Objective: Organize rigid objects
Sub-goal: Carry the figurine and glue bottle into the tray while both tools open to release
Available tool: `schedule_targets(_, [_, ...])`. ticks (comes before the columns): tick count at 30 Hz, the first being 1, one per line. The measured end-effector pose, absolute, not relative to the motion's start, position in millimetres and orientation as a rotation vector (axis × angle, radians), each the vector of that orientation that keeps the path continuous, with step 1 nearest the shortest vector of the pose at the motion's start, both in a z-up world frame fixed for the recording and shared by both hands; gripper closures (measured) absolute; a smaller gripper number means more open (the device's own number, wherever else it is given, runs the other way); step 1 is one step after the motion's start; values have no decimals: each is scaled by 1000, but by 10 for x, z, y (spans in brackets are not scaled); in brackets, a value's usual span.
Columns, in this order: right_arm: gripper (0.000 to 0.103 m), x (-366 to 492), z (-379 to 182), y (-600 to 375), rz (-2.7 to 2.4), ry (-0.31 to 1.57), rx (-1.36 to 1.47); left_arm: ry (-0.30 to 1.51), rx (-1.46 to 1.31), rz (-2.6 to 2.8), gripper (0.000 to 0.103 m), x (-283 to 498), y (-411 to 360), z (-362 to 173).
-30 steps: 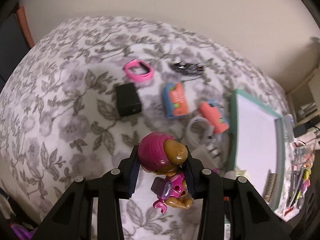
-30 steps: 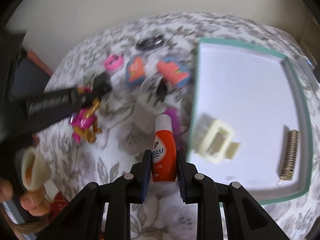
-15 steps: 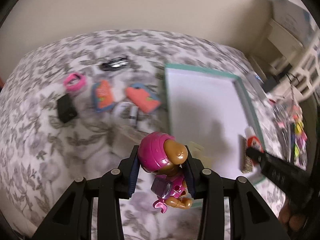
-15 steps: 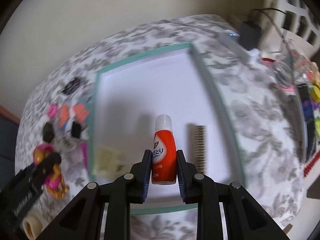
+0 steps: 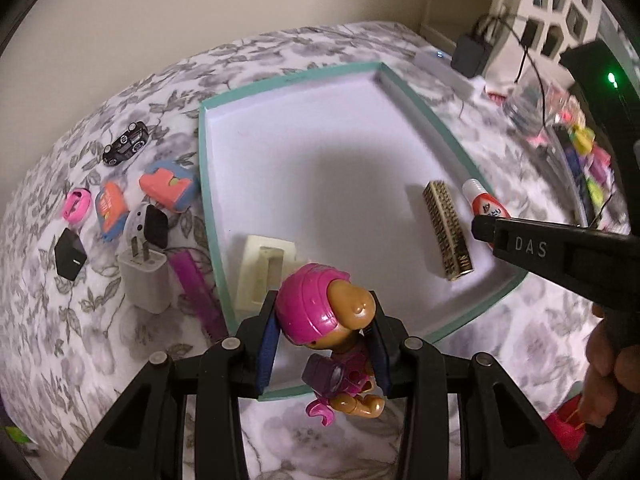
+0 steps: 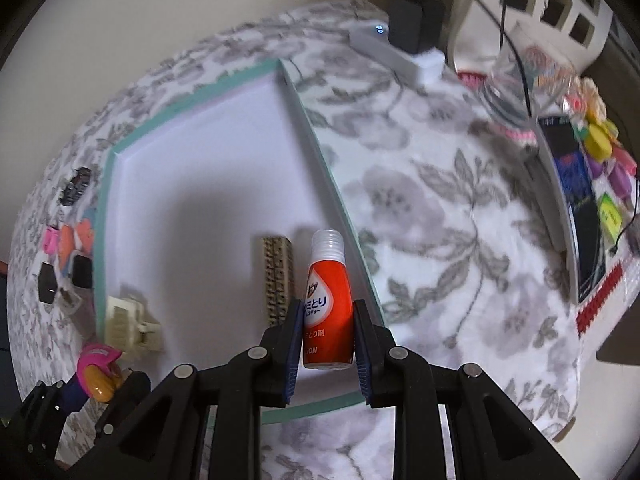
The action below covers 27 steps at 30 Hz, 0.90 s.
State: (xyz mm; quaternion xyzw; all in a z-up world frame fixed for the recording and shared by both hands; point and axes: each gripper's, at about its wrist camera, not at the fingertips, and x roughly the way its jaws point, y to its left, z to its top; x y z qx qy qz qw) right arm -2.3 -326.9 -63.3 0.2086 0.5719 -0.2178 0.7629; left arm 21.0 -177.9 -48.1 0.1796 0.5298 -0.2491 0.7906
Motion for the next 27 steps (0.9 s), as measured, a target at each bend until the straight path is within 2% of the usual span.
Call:
schedule_targets(10, [77,-34,-816,-3257,-488,1306,453,1156,417,-502,61,278,-1800,-614])
schedule_targets(16, [76,2,-743,-3216,-502,1296,433,1179,359,-489,52,368,-1732,-578])
schedule_targets(18, [69,9,-696,-3194,-505,1283,423,1177,336,-484,49,395,-1705,-543])
schedule_targets(20, [63,14,-649,-3173,-512,1268,409,1169,303,-485,40,428,-1664,-477])
schedule_targets(27, [63,71,-392,-2898,-442,1176,313,1138,137,-428,38,644,-1338,-219])
